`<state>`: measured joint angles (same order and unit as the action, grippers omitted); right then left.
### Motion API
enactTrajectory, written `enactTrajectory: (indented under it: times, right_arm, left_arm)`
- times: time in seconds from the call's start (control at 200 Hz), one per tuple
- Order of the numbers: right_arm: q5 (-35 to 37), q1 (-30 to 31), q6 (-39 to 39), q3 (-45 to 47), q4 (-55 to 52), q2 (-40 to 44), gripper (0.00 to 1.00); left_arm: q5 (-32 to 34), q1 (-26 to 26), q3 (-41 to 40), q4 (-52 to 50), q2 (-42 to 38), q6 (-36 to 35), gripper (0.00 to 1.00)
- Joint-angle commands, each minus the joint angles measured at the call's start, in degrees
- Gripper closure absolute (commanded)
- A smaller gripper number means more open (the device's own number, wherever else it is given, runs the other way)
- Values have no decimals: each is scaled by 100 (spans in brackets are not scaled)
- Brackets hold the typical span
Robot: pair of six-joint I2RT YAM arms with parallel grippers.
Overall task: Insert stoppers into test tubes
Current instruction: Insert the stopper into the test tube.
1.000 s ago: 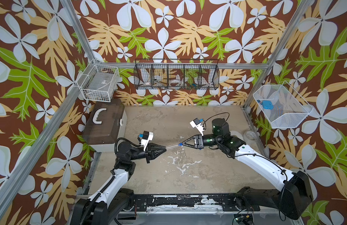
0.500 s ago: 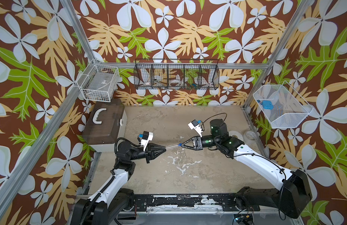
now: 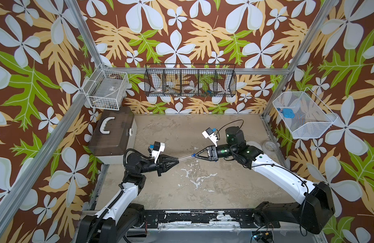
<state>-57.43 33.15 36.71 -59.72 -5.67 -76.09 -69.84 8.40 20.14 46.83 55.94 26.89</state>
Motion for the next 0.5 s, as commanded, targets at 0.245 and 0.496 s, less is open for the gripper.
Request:
enactTrajectory:
  times: [0.245,0.496]
  right_arm:
    - [56,-98,-164,-48,-31,66,70]
    - [-14,-75,-209,-5,-101,77,71]
  left_arm:
    - [-50,3,16,1,-9,-79,100]
    - [-42,3,25,-25,-13,-88,100]
